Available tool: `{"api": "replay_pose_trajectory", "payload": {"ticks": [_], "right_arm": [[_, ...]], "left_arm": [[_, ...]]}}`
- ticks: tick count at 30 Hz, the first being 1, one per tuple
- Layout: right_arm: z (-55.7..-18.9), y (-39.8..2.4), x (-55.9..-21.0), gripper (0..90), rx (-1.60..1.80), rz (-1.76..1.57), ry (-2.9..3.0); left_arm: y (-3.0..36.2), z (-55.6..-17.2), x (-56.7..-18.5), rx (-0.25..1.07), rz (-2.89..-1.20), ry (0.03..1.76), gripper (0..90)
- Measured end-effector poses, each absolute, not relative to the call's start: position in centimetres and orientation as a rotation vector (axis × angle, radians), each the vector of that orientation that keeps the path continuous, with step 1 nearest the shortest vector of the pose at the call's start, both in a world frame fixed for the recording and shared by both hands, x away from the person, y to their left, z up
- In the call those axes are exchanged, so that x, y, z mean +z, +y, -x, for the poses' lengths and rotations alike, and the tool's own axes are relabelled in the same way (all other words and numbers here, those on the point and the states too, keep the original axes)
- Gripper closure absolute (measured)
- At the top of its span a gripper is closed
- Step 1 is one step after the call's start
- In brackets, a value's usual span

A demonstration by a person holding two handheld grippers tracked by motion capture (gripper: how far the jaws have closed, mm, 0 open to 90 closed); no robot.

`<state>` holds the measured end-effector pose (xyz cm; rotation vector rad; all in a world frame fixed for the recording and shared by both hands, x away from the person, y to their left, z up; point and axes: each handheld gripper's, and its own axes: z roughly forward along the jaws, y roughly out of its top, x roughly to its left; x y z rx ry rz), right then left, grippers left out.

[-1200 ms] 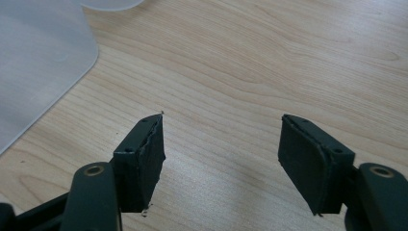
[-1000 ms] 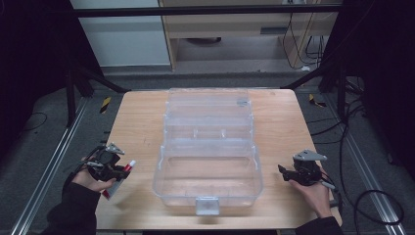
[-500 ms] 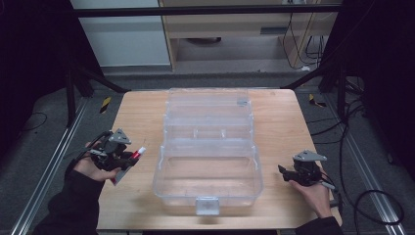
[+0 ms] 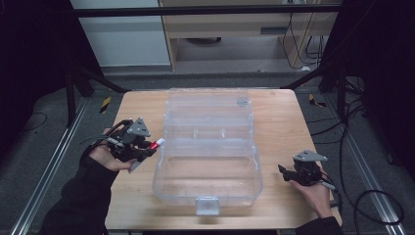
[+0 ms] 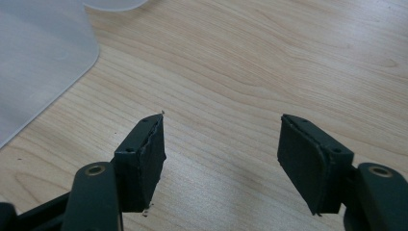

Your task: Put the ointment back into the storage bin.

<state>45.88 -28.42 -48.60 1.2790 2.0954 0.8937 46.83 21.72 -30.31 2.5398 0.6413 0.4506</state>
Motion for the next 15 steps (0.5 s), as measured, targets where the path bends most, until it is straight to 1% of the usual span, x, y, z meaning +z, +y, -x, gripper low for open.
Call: {"api": "replay_pose_trajectory", "payload": {"ticks": [6,15], "right_arm": [[-45.8,-28.5,-48.6,33.6,0.896,-1.282,2.092],[-45.8,-28.5,-48.5,33.5,0.897,-1.283,2.094]], "left_arm": [[19.8,-46.8,-30.1,0.436,-2.556,0.539,70.6],[17.3,-47.2,-30.2,0.405,-2.606,0.431,70.6]]}}
